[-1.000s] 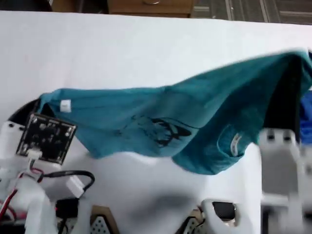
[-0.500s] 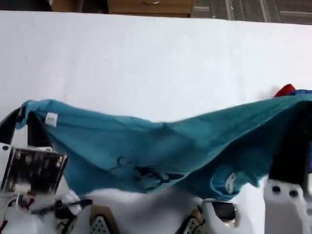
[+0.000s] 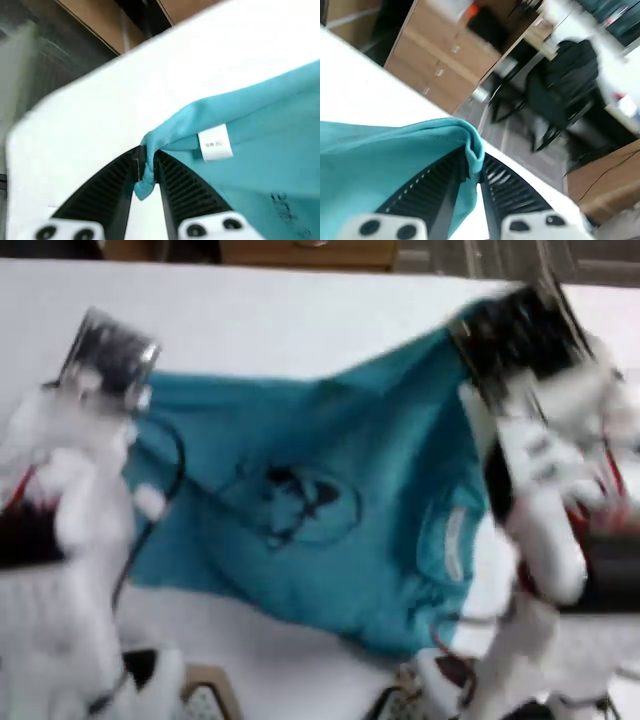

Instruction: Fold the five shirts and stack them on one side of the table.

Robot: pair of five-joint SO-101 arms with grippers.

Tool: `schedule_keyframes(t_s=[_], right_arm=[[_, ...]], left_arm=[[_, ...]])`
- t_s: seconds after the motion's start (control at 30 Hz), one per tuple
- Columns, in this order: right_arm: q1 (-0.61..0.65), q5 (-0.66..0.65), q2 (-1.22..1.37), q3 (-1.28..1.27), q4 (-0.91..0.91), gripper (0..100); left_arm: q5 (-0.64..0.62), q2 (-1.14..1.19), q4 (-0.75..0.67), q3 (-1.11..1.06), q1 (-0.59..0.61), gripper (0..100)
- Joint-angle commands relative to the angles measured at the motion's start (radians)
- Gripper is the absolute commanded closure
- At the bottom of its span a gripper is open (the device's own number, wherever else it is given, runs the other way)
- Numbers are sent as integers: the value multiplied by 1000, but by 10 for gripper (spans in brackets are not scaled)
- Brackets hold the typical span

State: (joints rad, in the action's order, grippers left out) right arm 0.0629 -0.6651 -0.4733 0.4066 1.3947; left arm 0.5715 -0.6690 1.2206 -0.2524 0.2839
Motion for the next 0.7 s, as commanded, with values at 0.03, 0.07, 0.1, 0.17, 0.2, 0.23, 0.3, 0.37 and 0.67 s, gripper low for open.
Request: schedule_keyframes(t_s=[0.03,0.07,0.1,0.17,0.2,0.23,0.3,0.37,0.67], right_arm=[[1,-8,48,-189,-194,979],[-1,-8,64,-216,-236,979],[-2,-8,82,-235,-272,979],[-5,-9,127,-242,-321,979],[-15,-9,148,-241,-341,979],[-19,-9,171,-230,-361,979],[-24,-9,220,-196,-375,979],[-22,-9,260,-173,-346,979],[12,-9,292,-160,-266,979]], left_arm=[[25,196,-66,67,9,977],[25,241,-64,104,9,977],[25,285,-58,148,9,977],[29,373,-54,240,9,977],[31,416,-40,295,9,977],[38,460,-18,349,9,977],[60,554,35,455,8,977],[75,643,112,549,2,977],[89,835,288,832,-8,977]])
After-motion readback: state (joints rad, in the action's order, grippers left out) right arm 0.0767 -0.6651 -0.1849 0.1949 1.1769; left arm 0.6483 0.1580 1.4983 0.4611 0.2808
